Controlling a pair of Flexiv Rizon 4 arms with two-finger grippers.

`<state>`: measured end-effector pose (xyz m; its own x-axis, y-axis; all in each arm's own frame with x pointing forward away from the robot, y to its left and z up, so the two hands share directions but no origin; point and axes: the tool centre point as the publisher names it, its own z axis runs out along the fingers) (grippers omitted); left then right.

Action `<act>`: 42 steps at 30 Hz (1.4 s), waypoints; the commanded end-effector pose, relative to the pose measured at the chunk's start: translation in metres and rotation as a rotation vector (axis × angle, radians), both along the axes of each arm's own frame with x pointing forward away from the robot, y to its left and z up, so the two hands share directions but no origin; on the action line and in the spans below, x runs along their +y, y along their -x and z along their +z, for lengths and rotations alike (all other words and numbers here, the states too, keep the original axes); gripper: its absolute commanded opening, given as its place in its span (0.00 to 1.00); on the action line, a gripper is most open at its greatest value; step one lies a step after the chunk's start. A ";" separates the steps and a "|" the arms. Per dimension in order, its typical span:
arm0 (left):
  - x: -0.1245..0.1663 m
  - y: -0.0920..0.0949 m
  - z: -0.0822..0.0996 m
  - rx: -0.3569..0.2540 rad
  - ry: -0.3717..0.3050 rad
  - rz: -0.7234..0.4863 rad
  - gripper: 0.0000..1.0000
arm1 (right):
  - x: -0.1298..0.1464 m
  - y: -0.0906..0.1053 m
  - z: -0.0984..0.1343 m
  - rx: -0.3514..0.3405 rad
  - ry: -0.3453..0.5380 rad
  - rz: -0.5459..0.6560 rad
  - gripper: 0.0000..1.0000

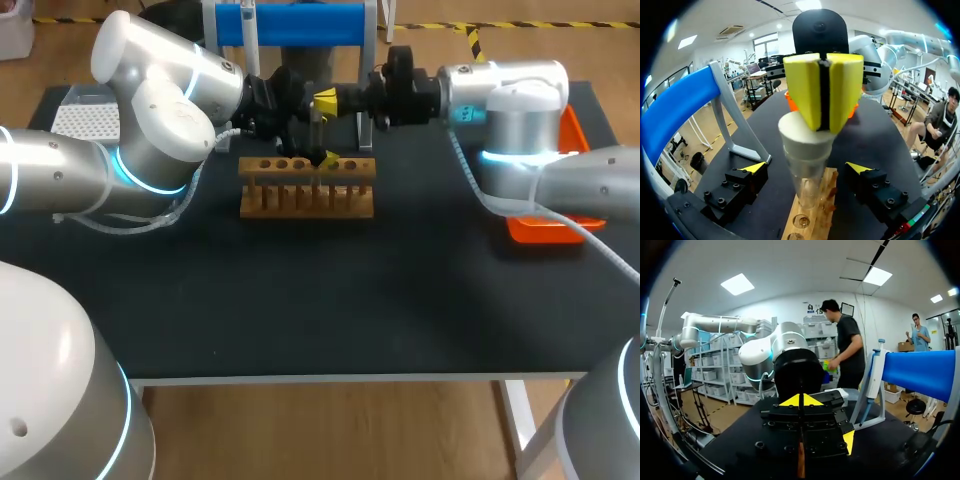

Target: Invert the test tube, pick up the pipette, mount the tip to pipette, aspirate from beaker and dispense into the tube, eject the tip, return the pipette, and cap with the stopper.

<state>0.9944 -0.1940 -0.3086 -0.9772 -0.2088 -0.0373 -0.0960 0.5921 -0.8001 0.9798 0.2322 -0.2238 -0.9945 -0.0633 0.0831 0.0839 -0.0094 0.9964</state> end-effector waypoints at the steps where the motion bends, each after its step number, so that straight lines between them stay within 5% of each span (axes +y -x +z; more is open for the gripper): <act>1: 0.000 -0.002 0.000 0.003 -0.002 -0.002 1.00 | -0.002 -0.002 0.003 -0.009 -0.022 0.009 0.00; 7: 0.000 -0.002 0.000 0.003 -0.002 -0.002 1.00 | -0.007 0.000 0.018 -0.037 -0.044 0.006 0.04; 10: 0.000 -0.002 0.000 0.003 -0.002 -0.002 1.00 | -0.013 0.001 0.024 -0.058 -0.035 -0.001 0.53; 11: 0.000 -0.002 0.000 0.003 -0.002 -0.002 1.00 | -0.017 0.001 0.025 -0.067 -0.028 -0.007 0.84; 12: 0.000 -0.002 0.000 0.003 -0.002 -0.002 1.00 | -0.021 0.001 0.025 -0.071 -0.020 -0.009 1.00; 22: 0.000 -0.002 0.000 0.003 -0.002 -0.002 1.00 | -0.066 -0.003 0.019 -0.122 0.068 -0.069 1.00; 42: 0.000 -0.002 0.000 0.003 -0.002 -0.002 1.00 | -0.124 0.003 -0.057 -0.081 0.212 -0.174 1.00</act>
<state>0.9945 -0.1940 -0.3086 -0.9773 -0.2088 -0.0373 -0.0960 0.5922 -0.8001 0.9789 0.1082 -0.2781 -0.9938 0.1115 -0.0031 0.0186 0.1930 0.9810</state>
